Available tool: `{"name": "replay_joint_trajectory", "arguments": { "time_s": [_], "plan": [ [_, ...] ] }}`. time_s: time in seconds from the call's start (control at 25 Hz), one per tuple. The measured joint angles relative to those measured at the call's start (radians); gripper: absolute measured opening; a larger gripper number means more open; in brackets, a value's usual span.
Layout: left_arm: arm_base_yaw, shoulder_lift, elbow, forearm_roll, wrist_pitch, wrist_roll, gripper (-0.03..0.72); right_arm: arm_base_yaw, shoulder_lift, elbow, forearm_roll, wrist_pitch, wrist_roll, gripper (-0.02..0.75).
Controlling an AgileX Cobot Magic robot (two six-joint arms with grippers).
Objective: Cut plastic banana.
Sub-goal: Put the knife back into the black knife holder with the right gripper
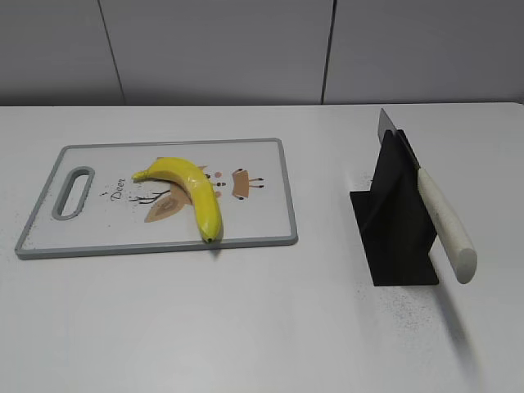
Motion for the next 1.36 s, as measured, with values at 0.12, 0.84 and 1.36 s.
{"name": "replay_joint_trajectory", "arguments": {
  "time_s": [0.12, 0.84, 1.36],
  "plan": [
    [0.000, 0.000, 0.000, 0.000, 0.000, 0.000, 0.569, 0.000, -0.075, 0.001, 0.002, -0.001, 0.000, 0.587],
    [0.001, 0.000, 0.000, -0.001, 0.000, 0.000, 0.564, -0.330, -0.149, 0.001, 0.022, -0.003, 0.000, 0.569],
    [0.001, 0.000, 0.000, -0.001, 0.000, 0.000, 0.564, -0.340, -0.149, 0.001, 0.022, -0.003, 0.000, 0.569]
  ]
}}
